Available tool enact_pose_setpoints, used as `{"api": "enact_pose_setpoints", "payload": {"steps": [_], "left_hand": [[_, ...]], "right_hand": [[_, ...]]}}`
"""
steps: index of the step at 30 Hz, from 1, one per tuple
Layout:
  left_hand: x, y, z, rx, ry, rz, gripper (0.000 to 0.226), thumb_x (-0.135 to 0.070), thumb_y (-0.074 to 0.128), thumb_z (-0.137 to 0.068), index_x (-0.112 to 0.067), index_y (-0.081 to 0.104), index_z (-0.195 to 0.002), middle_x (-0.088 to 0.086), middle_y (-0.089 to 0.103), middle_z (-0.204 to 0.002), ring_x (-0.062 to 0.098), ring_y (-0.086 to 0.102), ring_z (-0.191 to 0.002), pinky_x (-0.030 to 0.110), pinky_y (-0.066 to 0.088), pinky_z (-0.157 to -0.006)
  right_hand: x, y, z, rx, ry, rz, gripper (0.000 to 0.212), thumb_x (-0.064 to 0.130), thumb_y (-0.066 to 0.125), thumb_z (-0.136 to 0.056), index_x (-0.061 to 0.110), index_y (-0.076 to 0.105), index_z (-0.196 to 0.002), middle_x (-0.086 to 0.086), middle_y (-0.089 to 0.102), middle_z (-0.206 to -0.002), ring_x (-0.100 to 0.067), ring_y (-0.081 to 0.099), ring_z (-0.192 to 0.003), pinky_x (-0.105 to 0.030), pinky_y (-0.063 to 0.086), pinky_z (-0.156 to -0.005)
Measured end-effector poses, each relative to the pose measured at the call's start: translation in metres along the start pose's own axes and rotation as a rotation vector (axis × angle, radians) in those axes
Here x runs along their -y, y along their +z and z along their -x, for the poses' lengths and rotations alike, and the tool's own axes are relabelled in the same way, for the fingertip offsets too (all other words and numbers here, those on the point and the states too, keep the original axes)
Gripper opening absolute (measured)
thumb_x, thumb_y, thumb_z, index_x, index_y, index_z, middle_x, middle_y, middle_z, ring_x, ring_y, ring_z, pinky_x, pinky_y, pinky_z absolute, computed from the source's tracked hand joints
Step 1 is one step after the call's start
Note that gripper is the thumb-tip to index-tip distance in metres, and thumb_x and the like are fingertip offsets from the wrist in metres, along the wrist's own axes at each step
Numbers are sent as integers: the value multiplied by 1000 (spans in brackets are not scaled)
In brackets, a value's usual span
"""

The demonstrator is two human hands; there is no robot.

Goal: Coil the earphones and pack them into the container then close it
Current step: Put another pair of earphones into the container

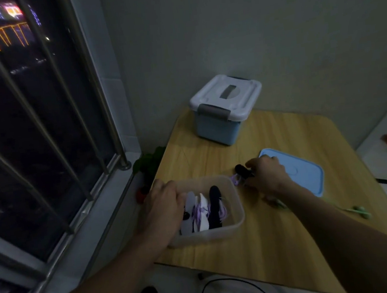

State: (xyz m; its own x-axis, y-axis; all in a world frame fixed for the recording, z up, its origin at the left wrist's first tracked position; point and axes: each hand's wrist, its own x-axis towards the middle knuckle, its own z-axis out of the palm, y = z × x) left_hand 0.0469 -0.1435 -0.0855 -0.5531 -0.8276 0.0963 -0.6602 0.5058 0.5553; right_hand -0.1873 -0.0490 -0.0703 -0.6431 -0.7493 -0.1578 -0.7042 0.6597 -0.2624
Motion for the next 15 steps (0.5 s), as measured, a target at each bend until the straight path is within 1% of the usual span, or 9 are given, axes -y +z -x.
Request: {"api": "enact_pose_setpoints", "payload": {"steps": [2, 4, 5, 7, 9, 11, 13, 15], "left_hand": [[0, 0, 0, 4, -2, -10, 20, -31, 48, -97, -21, 47, -79, 2, 49, -100, 16, 52, -77, 33, 47, -64], [0, 0, 0, 8, -6, -4, 21, -31, 47, -97, -21, 47, -79, 2, 48, -100, 16, 52, -77, 31, 44, -64], [0, 0, 0, 8, -5, 3, 21, -31, 47, -98, -21, 48, -80, 2, 47, -101, 16, 52, -78, 30, 43, -65], [1, -1, 0, 14, 5, 22, 20, -31, 48, -98, -20, 50, -82, 2, 48, -102, 16, 53, -80, 29, 42, -66], [2, -1, 0, 31, 9, 38, 20, -32, 48, -97, -19, 52, -83, 2, 48, -102, 17, 54, -82, 29, 42, -68], [2, -2, 0, 44, 3, 49, 21, -34, 50, -96, -18, 53, -83, 3, 47, -102, 19, 54, -86, 31, 43, -72], [2, -3, 0, 47, -9, 84, 21, -35, 51, -95, -18, 53, -82, 2, 45, -104, 20, 54, -90, 32, 43, -75], [1, -5, 0, 41, -30, 135, 21, -34, 51, -96, -18, 53, -83, 1, 45, -105, 19, 54, -92, 29, 40, -75]], "right_hand": [[0, -1, 0, -2, -5, -83, 36, 28, 72, -83, 15, 68, -117, -13, 66, -114, -29, 60, -100, -42, 52, -84], [1, -2, 3, 1, 6, -166, 37, 22, 73, -83, 14, 66, -119, -11, 67, -113, -23, 60, -94, -33, 49, -76], [1, -1, 4, -2, 12, -205, 38, 23, 73, -83, 14, 64, -119, -11, 66, -112, -22, 60, -95, -33, 49, -76], [1, 0, 9, -19, 13, -275, 42, 33, 75, -80, 17, 61, -117, -11, 65, -111, -26, 61, -99, -38, 52, -79], [0, -1, 16, -44, -14, -337, 46, 40, 78, -77, 22, 59, -114, -6, 66, -106, -25, 61, -100, -38, 53, -78], [0, -6, 25, -70, -74, -408, 44, 32, 80, -77, 24, 58, -114, 4, 70, -96, -19, 62, -98, -37, 53, -81], [1, -13, 35, -119, -134, -485, 44, 22, 81, -77, 24, 61, -117, 12, 69, -88, -10, 64, -90, -37, 55, -81], [3, -23, 43, -166, -173, -550, 45, 15, 80, -77, 26, 66, -117, 8, 71, -89, -12, 67, -86, -45, 58, -79]]}}
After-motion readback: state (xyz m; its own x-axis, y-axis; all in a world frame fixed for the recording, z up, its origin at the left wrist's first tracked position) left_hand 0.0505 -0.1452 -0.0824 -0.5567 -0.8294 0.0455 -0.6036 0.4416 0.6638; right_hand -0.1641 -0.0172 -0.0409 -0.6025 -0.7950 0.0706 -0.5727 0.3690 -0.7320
